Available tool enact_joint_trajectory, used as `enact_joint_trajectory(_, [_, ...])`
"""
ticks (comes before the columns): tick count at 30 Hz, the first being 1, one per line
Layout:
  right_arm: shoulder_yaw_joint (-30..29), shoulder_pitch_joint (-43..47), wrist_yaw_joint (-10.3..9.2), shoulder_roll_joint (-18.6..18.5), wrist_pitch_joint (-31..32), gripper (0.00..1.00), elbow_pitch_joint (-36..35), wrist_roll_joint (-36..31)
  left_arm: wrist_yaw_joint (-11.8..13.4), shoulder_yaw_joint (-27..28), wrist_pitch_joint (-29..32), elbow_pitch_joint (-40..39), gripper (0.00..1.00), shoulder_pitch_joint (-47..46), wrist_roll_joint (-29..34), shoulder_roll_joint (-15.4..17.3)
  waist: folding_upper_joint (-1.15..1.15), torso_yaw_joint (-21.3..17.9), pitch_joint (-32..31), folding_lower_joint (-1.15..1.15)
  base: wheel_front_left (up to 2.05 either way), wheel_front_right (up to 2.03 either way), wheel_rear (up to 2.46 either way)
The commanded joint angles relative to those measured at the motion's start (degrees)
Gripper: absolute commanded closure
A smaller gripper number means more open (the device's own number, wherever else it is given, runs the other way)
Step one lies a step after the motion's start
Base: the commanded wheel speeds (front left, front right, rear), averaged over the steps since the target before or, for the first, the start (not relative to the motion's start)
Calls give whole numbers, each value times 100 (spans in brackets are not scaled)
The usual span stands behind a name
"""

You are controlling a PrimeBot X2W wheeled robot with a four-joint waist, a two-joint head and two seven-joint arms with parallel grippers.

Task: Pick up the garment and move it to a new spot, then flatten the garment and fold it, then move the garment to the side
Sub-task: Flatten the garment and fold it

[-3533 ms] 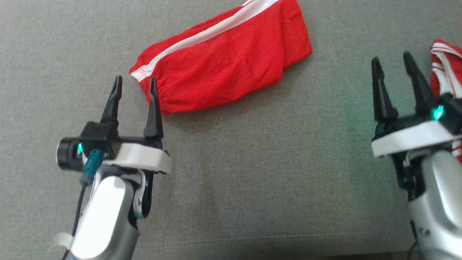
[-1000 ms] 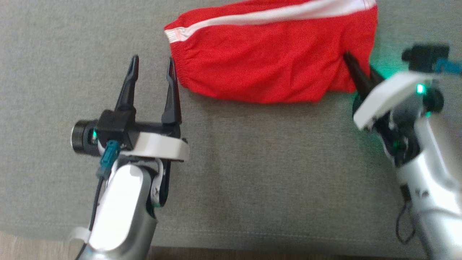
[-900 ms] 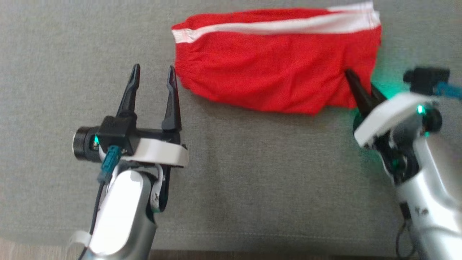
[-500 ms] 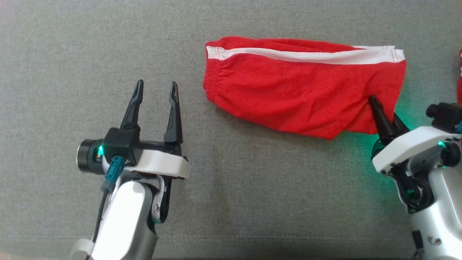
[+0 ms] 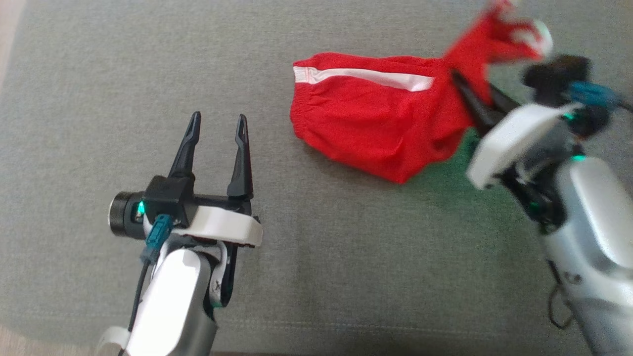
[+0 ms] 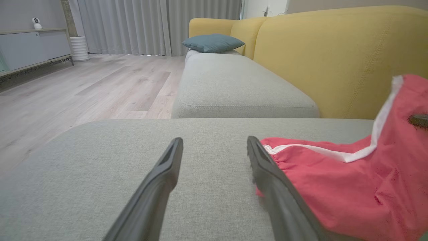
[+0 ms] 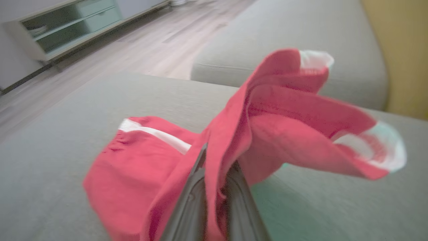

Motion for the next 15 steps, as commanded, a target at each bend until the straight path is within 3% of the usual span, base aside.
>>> enact_joint_trajectory(1, [425, -244, 21, 52, 83, 100, -256, -37, 9, 146, -29, -194, 0, -14, -57, 55, 0, 73, -2, 0, 0, 0, 0])
enact_joint_trajectory(7, [1602, -685, 21, 409, 256, 100, 115, 200, 47, 110, -29, -222, 0, -28, -152, 45, 0, 229, 10, 0, 0, 0, 0])
enact_joint_trajectory(12, [2146, -816, 21, 705, 41, 100, 715, 420, 59, 67, -29, -226, 0, -43, -210, 41, 0, 318, 50, 0, 0, 0, 0])
enact_joint_trajectory(13, [2213, -846, 21, 737, -14, 93, 825, 422, 65, 65, -29, -228, 0, -43, -217, 40, 0, 322, 62, 0, 0, 0, 0])
enact_joint_trajectory(15, [2299, -886, 21, 790, -125, 24, 1011, 449, 74, 52, -29, -231, 0, -46, -227, 39, 0, 332, 79, 0, 0, 0, 0])
